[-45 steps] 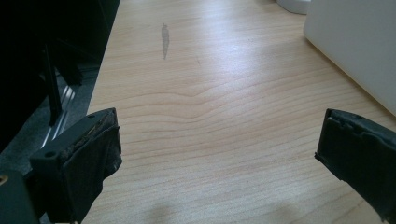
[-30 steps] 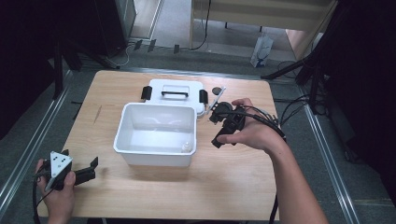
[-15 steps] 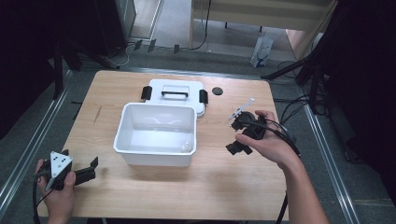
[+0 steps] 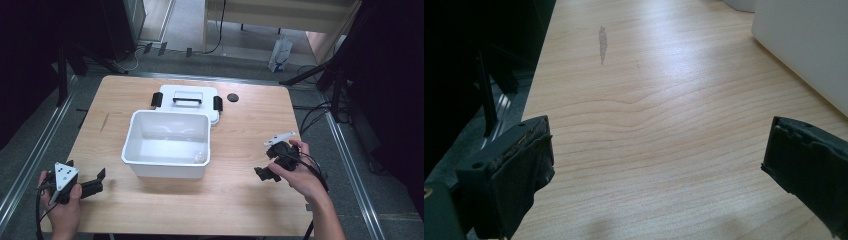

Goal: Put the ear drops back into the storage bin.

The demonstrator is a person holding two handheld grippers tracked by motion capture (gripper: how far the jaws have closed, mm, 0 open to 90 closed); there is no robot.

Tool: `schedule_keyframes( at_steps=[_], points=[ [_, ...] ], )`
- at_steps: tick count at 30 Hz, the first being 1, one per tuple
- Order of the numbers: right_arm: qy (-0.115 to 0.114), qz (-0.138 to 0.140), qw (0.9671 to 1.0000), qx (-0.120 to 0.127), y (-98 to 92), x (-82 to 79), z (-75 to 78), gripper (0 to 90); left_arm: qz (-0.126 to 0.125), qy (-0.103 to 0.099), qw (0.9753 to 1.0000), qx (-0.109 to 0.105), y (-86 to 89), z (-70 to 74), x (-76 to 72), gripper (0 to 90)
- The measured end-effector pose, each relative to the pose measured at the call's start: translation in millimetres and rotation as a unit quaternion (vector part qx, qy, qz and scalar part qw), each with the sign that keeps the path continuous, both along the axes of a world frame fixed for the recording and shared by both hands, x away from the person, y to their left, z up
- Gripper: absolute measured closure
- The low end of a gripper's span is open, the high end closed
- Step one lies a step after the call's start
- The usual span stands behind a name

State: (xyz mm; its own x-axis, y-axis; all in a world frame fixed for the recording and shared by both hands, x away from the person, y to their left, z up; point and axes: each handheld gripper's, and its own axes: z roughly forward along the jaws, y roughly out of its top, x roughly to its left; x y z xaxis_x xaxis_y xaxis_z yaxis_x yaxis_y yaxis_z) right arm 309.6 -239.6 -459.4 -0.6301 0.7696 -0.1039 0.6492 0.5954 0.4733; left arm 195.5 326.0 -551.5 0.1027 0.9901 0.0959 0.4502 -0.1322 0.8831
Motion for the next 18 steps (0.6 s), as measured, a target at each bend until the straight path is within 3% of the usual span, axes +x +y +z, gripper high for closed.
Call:
schedule_keyframes(
  at_steps=[7,18],
  points=[
    [-0.048,-0.033,0.9974,0.042,-26.8,-17.8,-32.5,0.0,0.001,-0.001,1.0,0.001,-0.3,0.0,-0.2,0.3],
    [-0.103,-0.085,0.9848,0.11,-65.4,-48.4,-68.0,0.0,0.003,-0.005,1.0,0.004,-1.6,-0.4,-0.2,0.3]
  ],
)
